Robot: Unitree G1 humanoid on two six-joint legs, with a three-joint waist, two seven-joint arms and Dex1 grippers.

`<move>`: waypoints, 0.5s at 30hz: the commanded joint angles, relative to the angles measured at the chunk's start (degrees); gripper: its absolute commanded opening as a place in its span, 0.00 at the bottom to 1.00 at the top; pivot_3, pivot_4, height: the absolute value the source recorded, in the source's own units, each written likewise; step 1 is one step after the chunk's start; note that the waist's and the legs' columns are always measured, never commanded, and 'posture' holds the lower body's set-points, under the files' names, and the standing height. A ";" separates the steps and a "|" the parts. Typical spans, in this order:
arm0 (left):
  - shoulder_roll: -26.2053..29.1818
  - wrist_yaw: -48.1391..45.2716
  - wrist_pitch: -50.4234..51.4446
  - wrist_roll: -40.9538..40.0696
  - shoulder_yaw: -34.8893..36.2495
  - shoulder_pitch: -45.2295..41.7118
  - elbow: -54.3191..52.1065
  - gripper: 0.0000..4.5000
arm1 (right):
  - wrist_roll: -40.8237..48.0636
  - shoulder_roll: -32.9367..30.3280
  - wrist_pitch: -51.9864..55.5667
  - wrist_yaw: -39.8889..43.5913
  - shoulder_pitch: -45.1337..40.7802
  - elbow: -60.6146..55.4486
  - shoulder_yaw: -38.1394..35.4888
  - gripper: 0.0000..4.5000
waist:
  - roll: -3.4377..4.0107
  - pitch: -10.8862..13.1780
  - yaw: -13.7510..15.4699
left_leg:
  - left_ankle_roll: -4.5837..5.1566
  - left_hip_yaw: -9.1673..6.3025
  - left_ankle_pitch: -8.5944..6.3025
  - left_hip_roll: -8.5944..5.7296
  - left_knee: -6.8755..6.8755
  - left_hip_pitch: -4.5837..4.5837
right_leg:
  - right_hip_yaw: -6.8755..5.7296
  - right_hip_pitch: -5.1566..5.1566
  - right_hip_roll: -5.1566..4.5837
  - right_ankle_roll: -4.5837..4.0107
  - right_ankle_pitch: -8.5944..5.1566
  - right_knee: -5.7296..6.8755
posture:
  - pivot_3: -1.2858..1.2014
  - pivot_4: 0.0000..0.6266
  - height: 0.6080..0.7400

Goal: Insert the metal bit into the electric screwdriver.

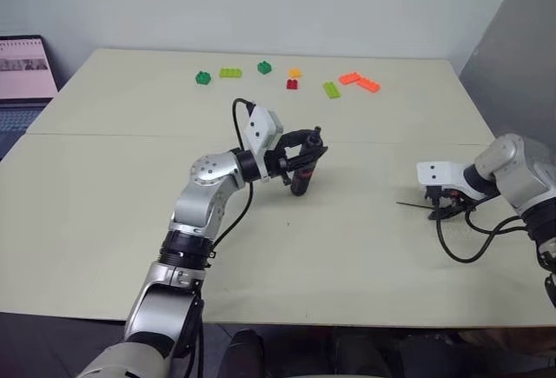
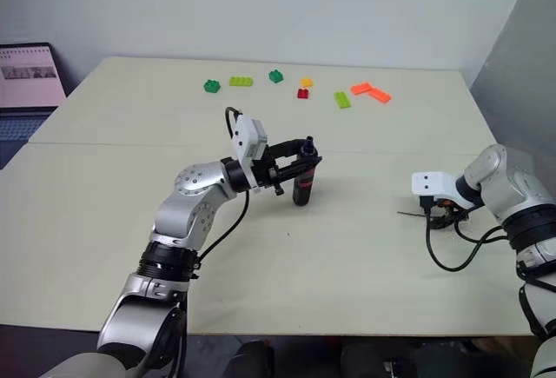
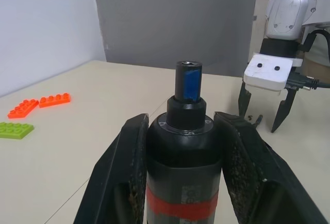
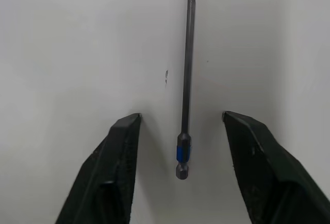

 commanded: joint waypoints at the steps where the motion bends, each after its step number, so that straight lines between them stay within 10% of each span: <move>1: 0.58 0.46 -0.24 0.37 0.21 0.05 -1.01 0.36 | -3.57 1.05 -0.22 -1.43 -1.29 3.51 0.67 0.39 | -0.01 0.00 -0.20 | 0.00 0.00 0.00 0.00 0.00 0.04 | 0.01 0.04 0.00 0.00 0.00 0.00 | 0.52 0.24 1.00; 8: 0.69 0.39 -0.12 0.47 0.20 0.08 -1.13 0.36 | -5.58 2.65 -1.15 -1.47 -3.55 7.86 0.63 0.02 | -0.01 0.01 -0.77 | 0.01 0.01 -0.01 -0.01 -0.07 0.35 | 0.03 0.35 0.00 0.00 0.00 -0.05 | 0.52 0.24 1.00; 15: 0.92 0.48 1.01 0.07 0.32 0.01 -1.91 0.36 | -3.35 2.23 -0.81 0.14 -3.36 6.01 -2.16 0.00 | -0.01 0.01 -0.86 | 0.01 0.01 -0.01 0.00 -0.11 0.35 | 0.02 0.35 0.00 0.00 0.00 -0.05 | 0.52 0.24 1.00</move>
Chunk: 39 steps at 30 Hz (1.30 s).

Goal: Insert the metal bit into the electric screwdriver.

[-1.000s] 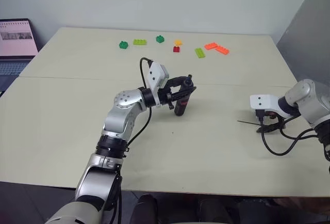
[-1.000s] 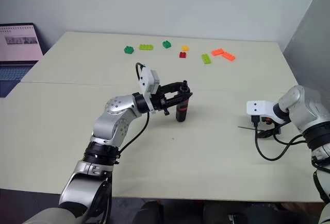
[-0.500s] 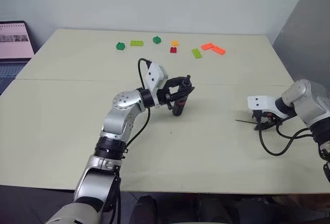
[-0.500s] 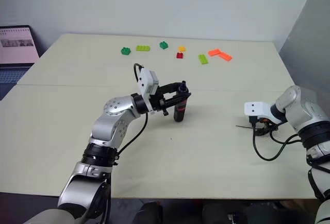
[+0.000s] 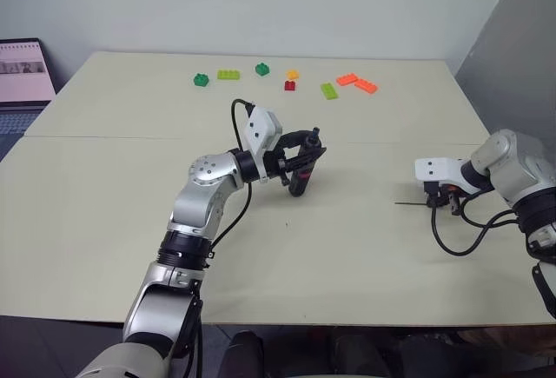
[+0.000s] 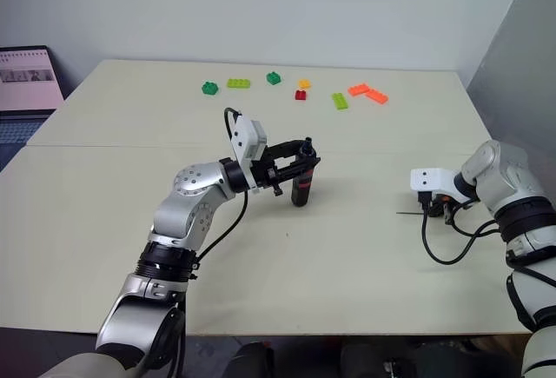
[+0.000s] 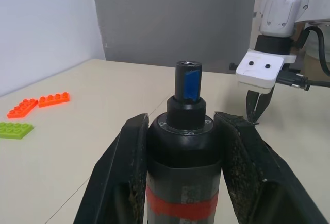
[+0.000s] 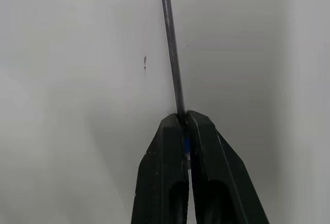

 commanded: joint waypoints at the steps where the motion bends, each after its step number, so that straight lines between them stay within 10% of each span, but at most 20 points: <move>1: 0.60 0.63 1.20 -0.34 0.38 -0.29 -2.23 0.36 | 1.93 -0.77 0.95 -0.02 0.25 -1.91 -3.54 0.00 | -0.01 0.01 0.00 | 0.00 0.00 0.00 0.00 0.00 0.00 | 0.00 0.00 0.00 0.00 0.00 0.00 | 0.52 0.24 1.00; 10: -0.83 7.84 7.85 -2.00 2.81 -3.03 -6.27 0.36 | 20.32 0.66 23.92 -5.11 4.46 -28.38 -24.86 0.00 | 0.26 0.22 0.09 | -0.02 -0.07 0.01 0.01 -0.10 -0.46 | -0.04 -0.56 0.01 0.00 0.00 0.08 | 0.52 0.24 1.00; 21: -5.05 16.11 5.31 0.01 2.53 1.65 -9.64 0.36 | 42.11 22.71 54.42 -31.44 10.39 -57.09 -50.70 0.00 | 0.26 0.22 1.09 | -0.22 -0.16 0.13 -0.05 -0.12 -1.00 | -0.07 -0.94 0.00 -0.01 0.01 0.07 | 0.52 0.24 1.00; 39: -7.48 20.59 -3.81 5.08 0.50 5.62 -6.24 0.36 | 51.72 40.28 41.64 -52.03 10.86 -59.76 -48.36 0.00 | 0.28 0.21 1.28 | -0.04 -0.15 0.15 -0.06 -0.18 -0.96 | -0.05 -1.00 0.03 -0.01 0.00 0.13 | 0.52 0.24 1.00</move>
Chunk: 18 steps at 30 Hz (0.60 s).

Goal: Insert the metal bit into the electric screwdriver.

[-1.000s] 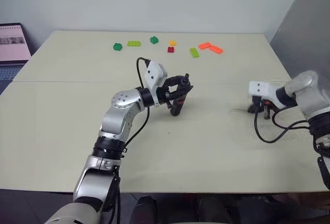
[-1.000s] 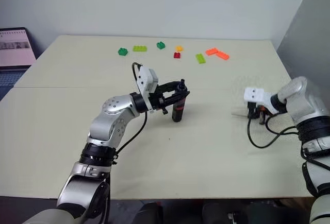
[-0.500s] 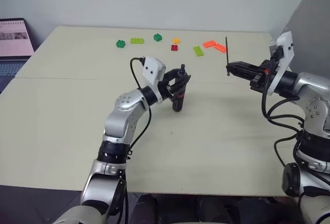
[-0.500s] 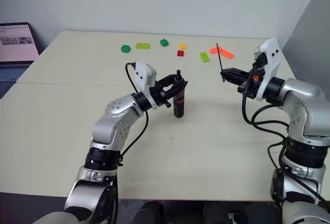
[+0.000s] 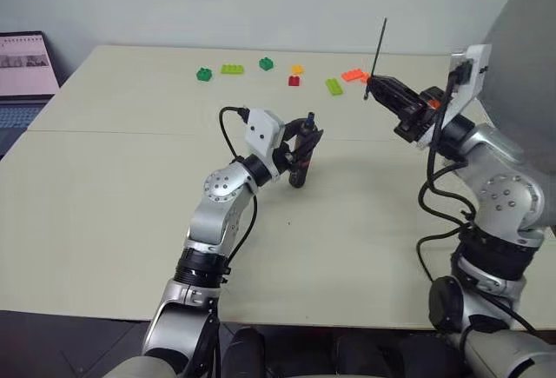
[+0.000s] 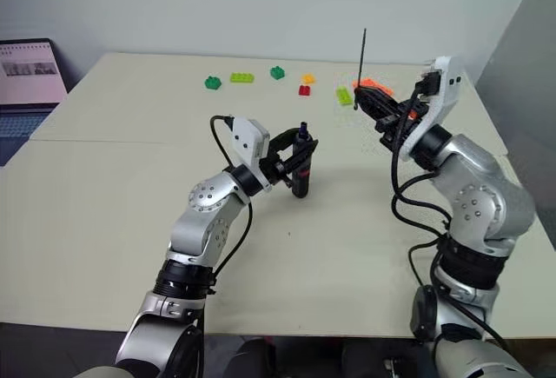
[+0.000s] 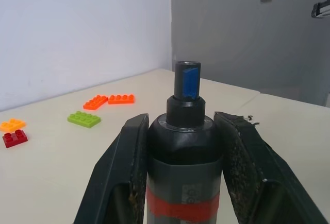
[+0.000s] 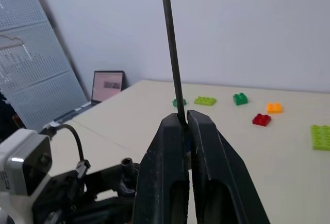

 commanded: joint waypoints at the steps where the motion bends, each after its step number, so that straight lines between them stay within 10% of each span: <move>1: 0.03 0.90 -0.73 0.77 0.00 0.43 -0.52 0.36 | 1.21 1.87 -6.99 -2.31 0.23 -1.06 1.93 0.00 | 0.00 0.00 0.00 | 0.00 0.00 0.00 0.00 0.01 0.00 | 0.00 0.00 0.00 0.00 0.00 0.00 | 0.52 0.24 1.00; 18: 0.45 1.96 -0.62 1.04 0.06 0.05 -0.73 0.36 | -1.16 5.53 -23.28 -4.60 3.23 4.52 15.24 0.00 | 0.00 0.00 -0.13 | -0.01 -0.01 0.01 0.00 0.00 0.01 | 0.00 0.00 0.00 0.00 0.00 0.00 | 0.52 0.24 1.00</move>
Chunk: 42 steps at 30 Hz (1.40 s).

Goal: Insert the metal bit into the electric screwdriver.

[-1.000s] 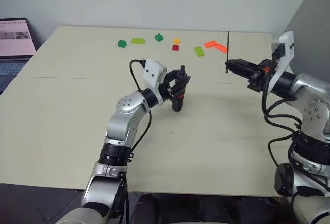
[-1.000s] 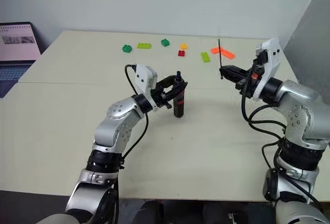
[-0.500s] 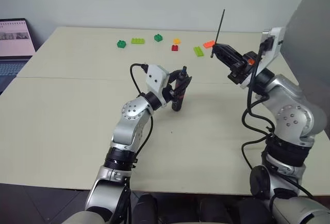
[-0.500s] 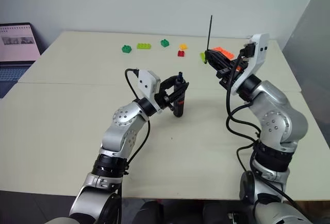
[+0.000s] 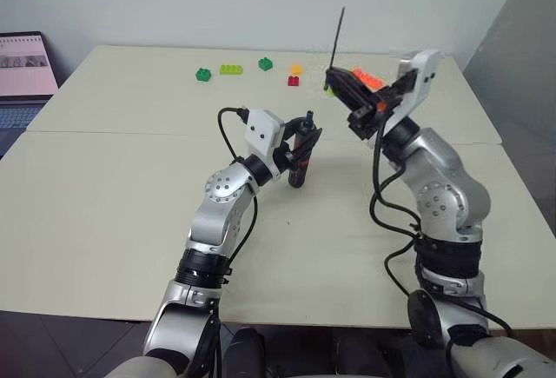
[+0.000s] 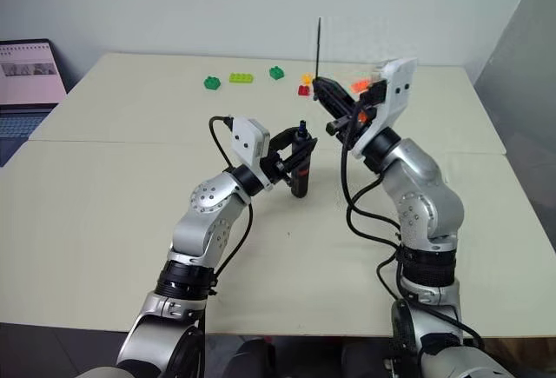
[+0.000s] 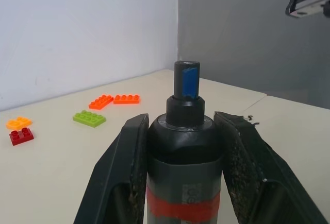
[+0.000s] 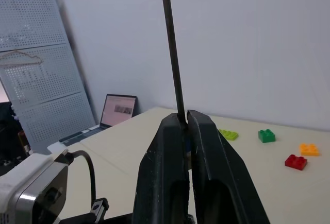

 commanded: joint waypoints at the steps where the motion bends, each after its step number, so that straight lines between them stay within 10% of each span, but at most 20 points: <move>1: 0.52 0.76 -0.49 0.96 0.15 0.01 -0.86 0.36 | 1.11 0.48 -1.36 -0.79 0.87 -2.75 1.81 0.00 | 0.00 0.00 -0.01 | 0.00 0.00 0.00 0.00 0.00 0.00 | 0.00 0.00 0.00 0.00 0.00 0.00 | 0.52 0.24 1.00; 42: 1.65 0.77 -0.90 1.08 0.54 -0.16 -0.82 0.36 | -2.45 0.62 -9.16 -4.42 3.22 0.96 7.04 0.00 | 0.00 0.00 -0.25 | 0.00 0.00 0.00 0.01 -0.07 -0.01 | 0.01 -0.06 0.02 0.00 0.00 -0.03 | 0.52 0.24 1.00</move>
